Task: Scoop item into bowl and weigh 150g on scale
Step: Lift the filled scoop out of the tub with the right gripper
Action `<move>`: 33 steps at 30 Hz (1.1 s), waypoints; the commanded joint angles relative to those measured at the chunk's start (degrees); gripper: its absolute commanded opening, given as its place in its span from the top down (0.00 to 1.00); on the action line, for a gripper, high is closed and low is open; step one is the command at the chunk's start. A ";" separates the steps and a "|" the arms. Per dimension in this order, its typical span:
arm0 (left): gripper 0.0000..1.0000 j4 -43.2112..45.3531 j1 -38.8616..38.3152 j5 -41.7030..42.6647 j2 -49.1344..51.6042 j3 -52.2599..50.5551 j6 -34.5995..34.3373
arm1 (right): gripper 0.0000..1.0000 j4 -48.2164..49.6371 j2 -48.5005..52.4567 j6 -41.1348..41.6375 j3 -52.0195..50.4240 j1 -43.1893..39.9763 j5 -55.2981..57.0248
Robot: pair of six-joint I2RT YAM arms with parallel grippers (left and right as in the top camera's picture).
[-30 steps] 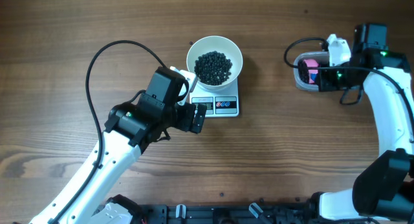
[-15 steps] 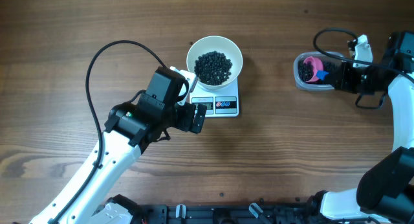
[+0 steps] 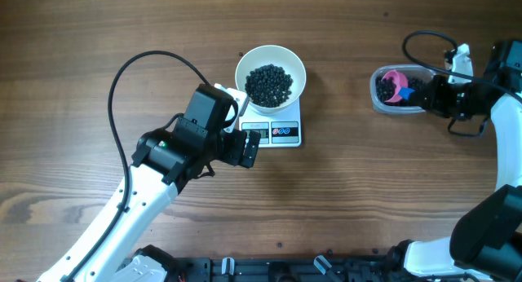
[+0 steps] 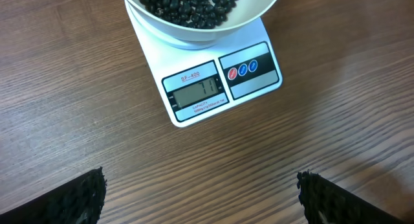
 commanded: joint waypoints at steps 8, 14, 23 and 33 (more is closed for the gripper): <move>0.00 0.00 0.22 0.48 -0.42 1.11 1.31 | 0.96 -0.22 0.74 4.09 0.15 -5.14 -3.63; 0.00 0.00 0.22 0.48 -0.42 1.11 1.31 | 0.96 -0.55 0.74 6.56 0.15 -8.22 -12.52; 0.00 0.00 0.22 0.48 -0.42 1.11 1.29 | 0.96 -0.94 0.74 10.29 0.15 -13.73 -21.77; 0.00 0.00 0.22 0.48 -0.42 1.11 1.31 | 0.96 -1.16 0.72 10.25 0.15 -15.39 -37.22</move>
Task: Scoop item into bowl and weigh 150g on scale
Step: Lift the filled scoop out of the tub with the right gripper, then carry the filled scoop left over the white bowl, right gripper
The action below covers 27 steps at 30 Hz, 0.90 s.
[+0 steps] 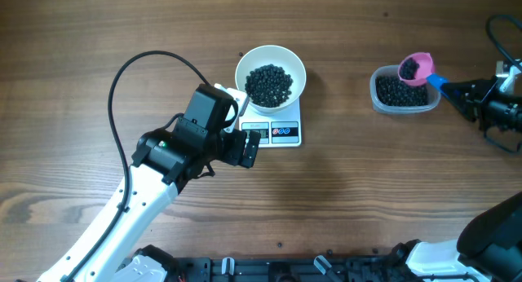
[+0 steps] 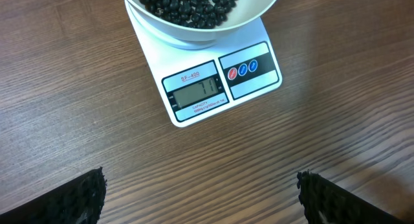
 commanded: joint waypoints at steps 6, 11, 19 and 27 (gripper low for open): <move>0.00 0.00 0.22 0.50 -0.42 1.11 1.31 | 0.96 -1.60 0.72 -0.07 0.15 0.13 -17.03; 0.00 0.00 0.22 0.50 -0.42 1.11 1.31 | 0.96 -2.45 0.72 -0.11 0.15 3.61 -19.65; 0.00 0.00 0.22 0.50 -0.42 1.11 1.31 | 0.96 -1.55 0.72 1.44 0.15 14.82 -20.06; 0.00 0.00 0.22 0.50 -0.42 1.11 1.29 | 0.96 8.72 0.72 13.62 0.15 26.60 -14.84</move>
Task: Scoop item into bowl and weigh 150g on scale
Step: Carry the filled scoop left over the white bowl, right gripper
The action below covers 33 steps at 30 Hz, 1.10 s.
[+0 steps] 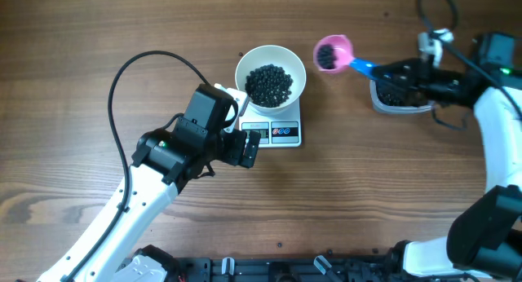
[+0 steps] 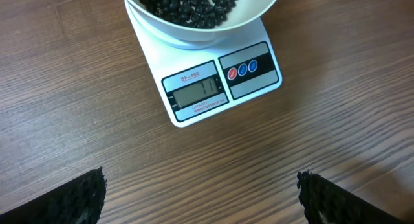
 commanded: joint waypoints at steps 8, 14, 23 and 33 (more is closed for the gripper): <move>0.00 -0.02 0.22 0.50 -0.42 1.11 1.31 | 0.96 13.16 0.72 8.31 0.15 13.88 17.79; 0.00 -0.02 0.22 0.50 -0.42 1.11 1.31 | 0.96 21.33 0.66 7.82 0.15 18.36 21.53; 0.00 -0.02 0.22 0.50 -0.42 1.11 1.31 | 0.96 19.82 -0.50 -5.60 0.17 23.87 37.18; 0.00 -0.02 0.22 0.50 -0.42 1.11 1.31 | 0.96 19.85 -4.79 -15.67 0.17 26.51 47.30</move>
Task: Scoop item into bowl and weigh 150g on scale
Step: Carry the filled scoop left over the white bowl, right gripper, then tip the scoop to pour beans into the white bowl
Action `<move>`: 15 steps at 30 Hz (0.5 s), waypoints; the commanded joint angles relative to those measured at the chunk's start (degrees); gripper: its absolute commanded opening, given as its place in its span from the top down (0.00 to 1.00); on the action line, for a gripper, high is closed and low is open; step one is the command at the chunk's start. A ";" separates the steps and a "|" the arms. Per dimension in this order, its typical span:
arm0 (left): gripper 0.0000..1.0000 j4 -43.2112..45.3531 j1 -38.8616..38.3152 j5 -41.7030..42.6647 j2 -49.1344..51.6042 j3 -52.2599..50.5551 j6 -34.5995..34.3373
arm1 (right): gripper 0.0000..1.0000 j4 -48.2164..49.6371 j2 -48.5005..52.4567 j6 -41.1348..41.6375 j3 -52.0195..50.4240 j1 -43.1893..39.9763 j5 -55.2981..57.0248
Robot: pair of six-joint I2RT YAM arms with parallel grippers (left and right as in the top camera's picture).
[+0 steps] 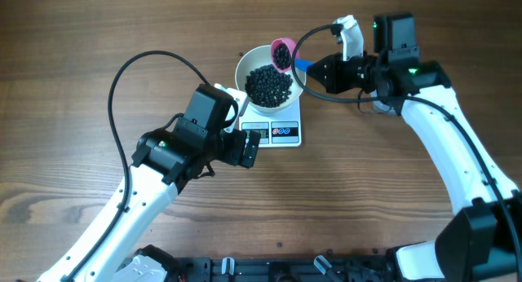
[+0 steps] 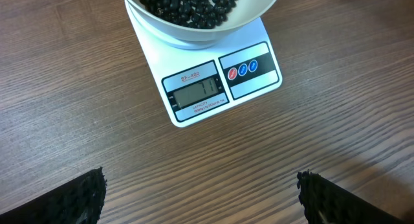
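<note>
A white bowl (image 1: 245, 63) of black beans (image 1: 267, 85) stands on a small white scale (image 1: 281, 133). Over the bowl's upper right rim hangs a pink scoop (image 1: 283, 52) holding dark beans. My right gripper (image 1: 318, 72) is shut on its blue handle (image 1: 301, 66). Just left of the scale's front, my left gripper (image 1: 249, 147) stays open and empty. In the left wrist view the bowl (image 2: 259, 10) and the scale (image 2: 255, 81) with its lit display (image 2: 197, 91) lie ahead of the open gripper (image 2: 202, 199). Its two fingertips (image 2: 71, 201) are far apart.
The grey bean container (image 1: 377, 104) at the right is mostly hidden under my right arm. A black cable (image 1: 122, 78) loops over the table left of the bowl. The rest is bare wood tabletop (image 1: 342, 200).
The right gripper has carried the loaded scoop left, from midway between container and bowl to over the bowl's right rim. The left arm, the bowl and the scale have not moved.
The scoop first sat down in the bean container at the right. Then it was held above the container with beans in it. After that it was close to the bowl's right side, and now it is over the bowl's rim. The left gripper stayed open throughout.
</note>
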 commanded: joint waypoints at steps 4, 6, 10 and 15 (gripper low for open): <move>0.00 -0.02 0.22 0.48 -0.42 1.11 1.31 | 0.96 0.35 -3.10 -9.53 0.17 2.25 8.39; 0.00 -0.02 0.22 0.48 -0.42 1.11 1.31 | 0.96 0.35 -3.10 -10.88 0.17 3.02 8.50; 0.00 -0.02 0.22 0.48 -0.42 1.11 1.31 | 0.96 0.52 -3.10 -12.50 0.17 3.93 10.27; 0.00 -0.02 0.22 0.48 -0.42 1.11 1.31 | 0.96 0.61 -3.48 -17.44 0.17 5.68 10.36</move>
